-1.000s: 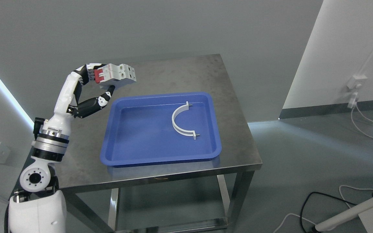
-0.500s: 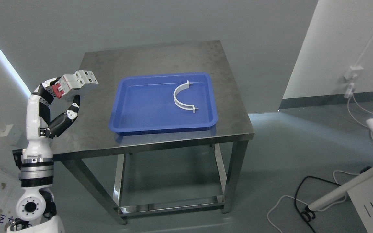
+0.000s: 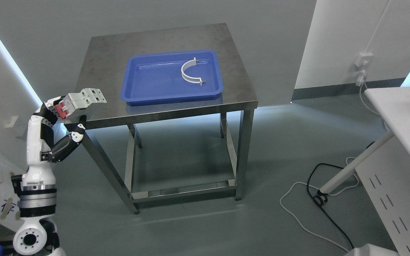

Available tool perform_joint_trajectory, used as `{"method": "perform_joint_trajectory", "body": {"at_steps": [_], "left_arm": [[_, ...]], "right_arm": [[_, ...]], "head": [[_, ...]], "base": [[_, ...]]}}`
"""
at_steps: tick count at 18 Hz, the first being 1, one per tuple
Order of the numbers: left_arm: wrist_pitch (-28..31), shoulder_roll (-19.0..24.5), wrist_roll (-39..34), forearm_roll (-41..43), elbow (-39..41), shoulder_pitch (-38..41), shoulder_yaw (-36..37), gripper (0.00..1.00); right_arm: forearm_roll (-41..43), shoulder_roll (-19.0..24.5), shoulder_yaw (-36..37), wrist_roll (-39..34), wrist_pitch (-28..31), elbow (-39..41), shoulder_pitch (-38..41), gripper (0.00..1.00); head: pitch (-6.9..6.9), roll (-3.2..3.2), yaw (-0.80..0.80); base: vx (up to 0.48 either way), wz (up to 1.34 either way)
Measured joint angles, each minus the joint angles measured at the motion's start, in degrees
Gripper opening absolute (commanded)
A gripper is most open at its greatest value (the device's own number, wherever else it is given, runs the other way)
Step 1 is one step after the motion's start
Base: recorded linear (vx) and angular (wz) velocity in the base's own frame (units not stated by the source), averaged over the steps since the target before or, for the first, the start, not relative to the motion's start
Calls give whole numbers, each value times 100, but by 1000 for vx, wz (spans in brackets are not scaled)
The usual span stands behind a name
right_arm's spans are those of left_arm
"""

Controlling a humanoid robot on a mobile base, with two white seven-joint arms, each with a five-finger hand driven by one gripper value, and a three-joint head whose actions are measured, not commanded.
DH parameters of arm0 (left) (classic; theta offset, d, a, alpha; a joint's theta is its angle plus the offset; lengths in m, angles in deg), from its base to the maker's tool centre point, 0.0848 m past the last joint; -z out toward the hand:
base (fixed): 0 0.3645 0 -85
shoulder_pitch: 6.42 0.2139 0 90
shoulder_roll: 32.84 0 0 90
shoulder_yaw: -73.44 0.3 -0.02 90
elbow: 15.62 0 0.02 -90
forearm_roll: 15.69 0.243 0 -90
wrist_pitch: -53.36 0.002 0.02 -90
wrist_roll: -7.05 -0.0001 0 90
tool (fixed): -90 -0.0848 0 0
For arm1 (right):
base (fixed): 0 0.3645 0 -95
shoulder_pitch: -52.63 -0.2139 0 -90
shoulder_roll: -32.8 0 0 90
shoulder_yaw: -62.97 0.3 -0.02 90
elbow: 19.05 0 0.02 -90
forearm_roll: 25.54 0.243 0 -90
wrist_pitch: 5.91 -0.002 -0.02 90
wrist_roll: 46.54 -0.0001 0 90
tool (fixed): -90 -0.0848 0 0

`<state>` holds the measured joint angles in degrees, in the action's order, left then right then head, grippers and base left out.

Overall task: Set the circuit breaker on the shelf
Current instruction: 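Hold the breaker in the left hand while turning toward the bin shelf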

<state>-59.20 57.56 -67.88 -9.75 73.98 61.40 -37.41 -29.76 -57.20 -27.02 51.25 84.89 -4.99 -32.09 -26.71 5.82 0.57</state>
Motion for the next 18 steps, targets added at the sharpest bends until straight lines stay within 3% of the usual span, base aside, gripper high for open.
{"method": "perform_joint_trajectory", "body": {"at_steps": [11,18], "left_arm": [[-146,-28,166,-14,107,20,-56,13],[-178,-33,277,-20,157,14,-65,13]], "right_arm": [[0,0,0,0,0,-1,2,100],[0,0,0,0,2,0,0,100]], "head": [[0,0,0],[0,0,0]], "base": [[-415,215],[-333,975]]}}
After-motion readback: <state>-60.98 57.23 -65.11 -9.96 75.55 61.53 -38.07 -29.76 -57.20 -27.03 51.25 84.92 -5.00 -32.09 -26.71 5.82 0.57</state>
